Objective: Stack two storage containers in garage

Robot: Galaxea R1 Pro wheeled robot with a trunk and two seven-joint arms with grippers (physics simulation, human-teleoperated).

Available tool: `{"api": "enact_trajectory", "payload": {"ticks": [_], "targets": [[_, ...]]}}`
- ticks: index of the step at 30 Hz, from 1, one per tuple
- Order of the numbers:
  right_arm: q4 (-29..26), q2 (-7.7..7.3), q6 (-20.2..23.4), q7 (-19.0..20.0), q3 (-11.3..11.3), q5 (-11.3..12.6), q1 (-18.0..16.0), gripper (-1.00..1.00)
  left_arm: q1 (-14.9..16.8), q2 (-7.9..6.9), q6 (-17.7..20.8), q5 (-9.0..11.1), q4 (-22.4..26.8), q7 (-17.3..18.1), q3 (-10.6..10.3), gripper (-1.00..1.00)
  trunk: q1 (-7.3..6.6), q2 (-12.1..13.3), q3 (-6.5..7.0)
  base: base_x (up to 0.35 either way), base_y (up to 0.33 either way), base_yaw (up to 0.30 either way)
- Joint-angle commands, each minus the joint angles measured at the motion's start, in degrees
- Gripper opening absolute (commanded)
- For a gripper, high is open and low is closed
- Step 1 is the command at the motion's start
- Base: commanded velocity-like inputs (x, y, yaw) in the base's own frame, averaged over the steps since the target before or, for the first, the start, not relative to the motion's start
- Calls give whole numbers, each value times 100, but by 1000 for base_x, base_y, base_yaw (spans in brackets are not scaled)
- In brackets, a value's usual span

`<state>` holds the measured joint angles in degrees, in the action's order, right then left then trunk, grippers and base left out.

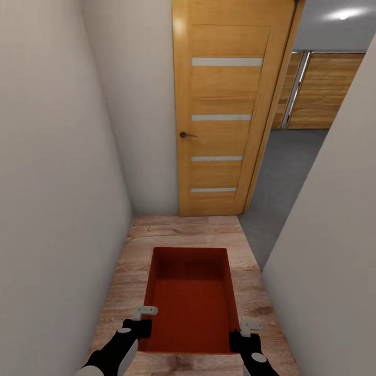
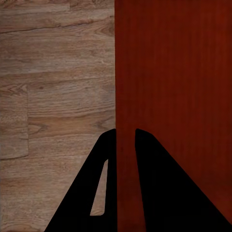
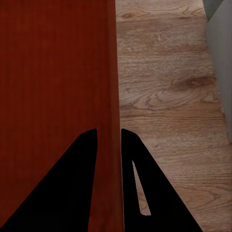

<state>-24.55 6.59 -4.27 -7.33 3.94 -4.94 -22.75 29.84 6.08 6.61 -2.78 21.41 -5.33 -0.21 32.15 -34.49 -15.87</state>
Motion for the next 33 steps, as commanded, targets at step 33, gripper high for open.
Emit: {"api": "enact_trajectory", "payload": {"ticks": [33], "targets": [[20, 9, 85, -76, 55, -16, -2, -100, 4, 51, 43, -3, 29, 179, -58, -100, 1, -8, -8, 195, 0, 0]]}}
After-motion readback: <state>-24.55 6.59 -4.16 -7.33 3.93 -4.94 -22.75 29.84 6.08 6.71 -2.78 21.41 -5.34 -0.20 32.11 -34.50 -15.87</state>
